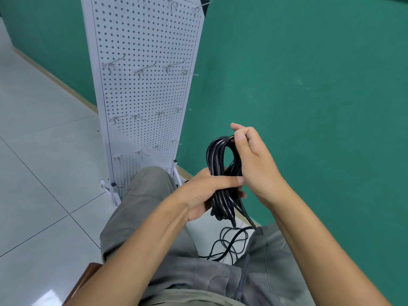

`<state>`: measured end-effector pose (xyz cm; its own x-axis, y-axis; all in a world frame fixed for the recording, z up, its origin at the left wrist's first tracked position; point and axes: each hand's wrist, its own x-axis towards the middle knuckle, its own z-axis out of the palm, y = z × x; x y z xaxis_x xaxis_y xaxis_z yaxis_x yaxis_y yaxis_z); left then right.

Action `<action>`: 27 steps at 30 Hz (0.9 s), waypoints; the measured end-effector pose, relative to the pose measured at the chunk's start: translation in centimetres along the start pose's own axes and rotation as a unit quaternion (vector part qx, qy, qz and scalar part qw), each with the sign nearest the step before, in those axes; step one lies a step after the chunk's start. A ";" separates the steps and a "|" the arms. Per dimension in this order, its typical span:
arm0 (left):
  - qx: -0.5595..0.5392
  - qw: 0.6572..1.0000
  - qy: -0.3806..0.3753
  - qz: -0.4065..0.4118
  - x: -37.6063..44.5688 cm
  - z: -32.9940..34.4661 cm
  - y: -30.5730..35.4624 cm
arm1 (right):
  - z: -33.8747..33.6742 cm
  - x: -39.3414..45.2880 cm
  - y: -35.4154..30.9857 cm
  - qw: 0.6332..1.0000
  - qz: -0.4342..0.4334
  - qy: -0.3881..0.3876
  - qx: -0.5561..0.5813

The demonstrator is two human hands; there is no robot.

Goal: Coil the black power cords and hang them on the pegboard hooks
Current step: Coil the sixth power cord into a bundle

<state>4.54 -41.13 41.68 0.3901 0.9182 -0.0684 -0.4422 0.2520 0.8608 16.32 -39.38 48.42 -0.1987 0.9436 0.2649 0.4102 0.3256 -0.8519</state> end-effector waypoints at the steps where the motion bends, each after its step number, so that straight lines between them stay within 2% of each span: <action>1: 0.004 1.000 0.014 0.001 0.1 -0.1 -0.2 | -0.2 0.1 0.3 1.000 0.016 -0.011 0.025; 5: -0.017 0.998 0.053 0.035 0.8 -0.6 -0.3 | -0.7 -0.6 2.4 0.981 0.085 -0.076 0.156; 7: -0.030 0.996 0.077 0.046 0.9 -1.4 0.0 | -0.3 -1.6 4.0 0.971 0.121 -0.110 0.173; 11: -0.109 0.986 0.108 0.068 0.9 -2.8 1.1 | 0.4 -3.6 6.1 0.976 0.132 -0.158 0.074; 17: -0.221 0.955 0.168 0.103 1.3 -4.9 2.0 | 1.1 -4.8 7.2 0.983 0.130 -0.132 0.002; 23: -0.243 0.921 0.273 0.135 1.1 -5.8 2.3 | 1.2 -5.6 7.1 0.982 0.091 -0.134 -0.093; 27: -0.232 0.897 0.343 0.153 1.2 -5.8 1.8 | 1.3 -6.0 5.6 0.966 0.004 -0.181 -0.183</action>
<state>-0.47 -37.85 40.28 -0.3256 0.8978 -0.2966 -0.7951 -0.0902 0.5997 18.65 -43.33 41.50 -0.4649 0.8849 0.0272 0.6873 0.3801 -0.6190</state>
